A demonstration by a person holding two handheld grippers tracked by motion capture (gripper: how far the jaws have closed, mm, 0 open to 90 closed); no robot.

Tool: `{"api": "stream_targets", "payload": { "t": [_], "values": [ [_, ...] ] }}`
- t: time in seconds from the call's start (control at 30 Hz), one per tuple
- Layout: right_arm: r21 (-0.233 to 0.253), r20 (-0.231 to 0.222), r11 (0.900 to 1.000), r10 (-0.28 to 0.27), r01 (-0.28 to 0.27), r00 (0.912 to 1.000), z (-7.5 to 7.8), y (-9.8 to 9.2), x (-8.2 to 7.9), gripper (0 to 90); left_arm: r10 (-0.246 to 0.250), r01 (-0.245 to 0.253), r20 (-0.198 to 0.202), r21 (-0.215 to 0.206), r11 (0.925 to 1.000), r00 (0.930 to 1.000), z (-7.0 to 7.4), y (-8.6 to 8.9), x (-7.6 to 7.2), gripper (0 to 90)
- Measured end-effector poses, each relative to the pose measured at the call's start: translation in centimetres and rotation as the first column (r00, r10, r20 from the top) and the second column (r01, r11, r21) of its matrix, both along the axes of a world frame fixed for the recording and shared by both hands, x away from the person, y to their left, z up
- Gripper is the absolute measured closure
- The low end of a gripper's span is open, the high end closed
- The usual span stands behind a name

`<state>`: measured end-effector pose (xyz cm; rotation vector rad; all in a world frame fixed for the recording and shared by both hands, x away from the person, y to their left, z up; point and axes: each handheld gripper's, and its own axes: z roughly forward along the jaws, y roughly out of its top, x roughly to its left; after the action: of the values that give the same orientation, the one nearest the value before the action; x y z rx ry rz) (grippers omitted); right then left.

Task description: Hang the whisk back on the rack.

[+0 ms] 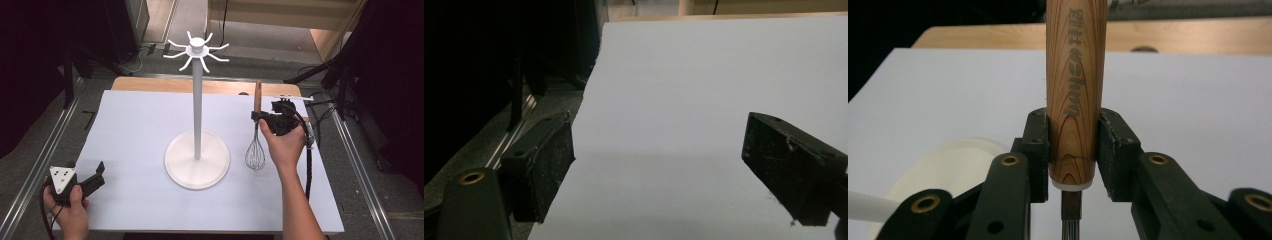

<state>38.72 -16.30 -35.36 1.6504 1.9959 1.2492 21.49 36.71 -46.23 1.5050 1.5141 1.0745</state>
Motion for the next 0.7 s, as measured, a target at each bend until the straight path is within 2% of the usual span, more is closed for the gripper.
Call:
{"api": "stream_targets", "payload": {
  "t": [0.1, 0.17, 0.3, 0.43, 0.53, 0.7],
  "values": [
    [-0.002, 0.061, 1.000, 0.006, -0.006, 0.9981, 0.6, 0.7, -1.0, 70.2, 0.000, 0.000, 0.000, 0.000, 1.0000, 1.0000, 0.0, 0.0, 0.0, 14.2],
    [0.011, 0.092, 0.999, 0.029, -0.030, 0.9954, 1.0, 0.9, -1.5, 70.1, 0.001, -0.001, 0.000, 0.000, 1.0000, 1.0000, 0.0, 0.0, 0.0, 14.2],
    [0.035, 0.172, 0.997, 0.055, -0.062, 0.9835, 2.0, 1.6, -2.7, 70.1, 0.000, 0.000, -0.002, 0.000, 1.0000, 1.0000, 0.0, 0.0, 0.0, 14.2],
    [0.057, 0.219, 0.993, 0.088, -0.103, 0.9717, 2.7, 2.1, -3.6, 70.1, 0.000, 0.000, -0.004, -0.001, 1.0000, 1.0000, 0.0, 0.0, 0.0, 14.2],
    [0.073, 0.257, 0.988, 0.113, -0.136, 0.9597, 3.2, 2.5, -4.4, 70.1, 0.000, 0.000, -0.003, -0.002, 1.0000, 1.0000, 0.0, 0.0, 0.0, 14.2],
    [0.089, 0.329, 0.977, 0.156, -0.195, 0.9314, 4.0, 3.3, -5.8, 70.1, -0.001, 0.001, -0.001, -0.002, 1.0000, 1.0000, 0.0, 0.0, 0.0, 14.2]
  ]
}}
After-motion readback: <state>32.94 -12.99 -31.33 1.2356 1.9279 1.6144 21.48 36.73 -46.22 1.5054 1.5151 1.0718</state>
